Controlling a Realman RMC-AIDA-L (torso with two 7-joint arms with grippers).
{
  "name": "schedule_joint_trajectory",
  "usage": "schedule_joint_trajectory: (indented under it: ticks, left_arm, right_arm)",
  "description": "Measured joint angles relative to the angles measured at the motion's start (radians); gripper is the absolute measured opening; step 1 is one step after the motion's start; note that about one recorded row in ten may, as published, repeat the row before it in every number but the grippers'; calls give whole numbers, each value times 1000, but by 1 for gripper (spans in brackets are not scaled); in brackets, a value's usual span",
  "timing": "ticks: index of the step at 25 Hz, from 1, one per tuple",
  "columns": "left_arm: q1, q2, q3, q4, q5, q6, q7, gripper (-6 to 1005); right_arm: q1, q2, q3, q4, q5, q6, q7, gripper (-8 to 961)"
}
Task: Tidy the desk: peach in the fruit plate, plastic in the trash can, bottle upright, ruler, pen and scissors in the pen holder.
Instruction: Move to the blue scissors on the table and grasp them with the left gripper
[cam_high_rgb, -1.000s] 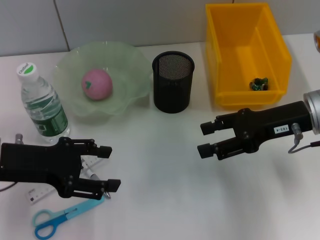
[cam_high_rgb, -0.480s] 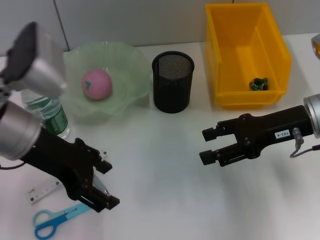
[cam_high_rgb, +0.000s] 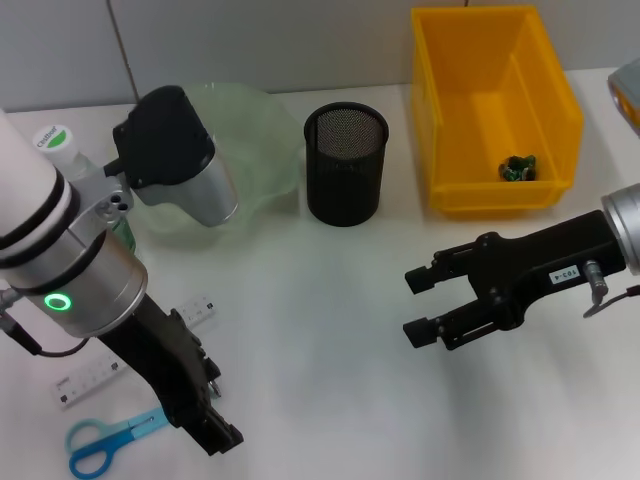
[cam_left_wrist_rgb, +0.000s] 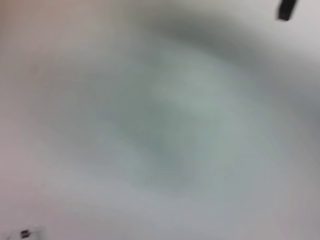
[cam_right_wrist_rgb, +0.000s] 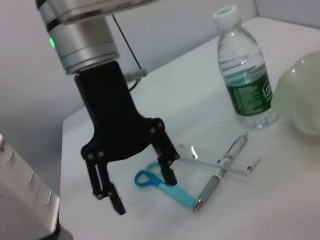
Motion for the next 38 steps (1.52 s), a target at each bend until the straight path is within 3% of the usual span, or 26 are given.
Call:
schedule_joint_trajectory:
  ticks: [7,25,38]
  left_arm:
    - [4,0,56,-34,82,-79,-29,810]
    - [-1,0,83,-135,149,-147,32,810]
    - [3,0,117,-147,162,-160,44,701]
  right_arm:
    - [14,10,6,-3,-27,10,-22,817]
    - [18,11,11,-11,-27,26,-38,816]
    - [16,13,11,-8,-27,37,-49,816]
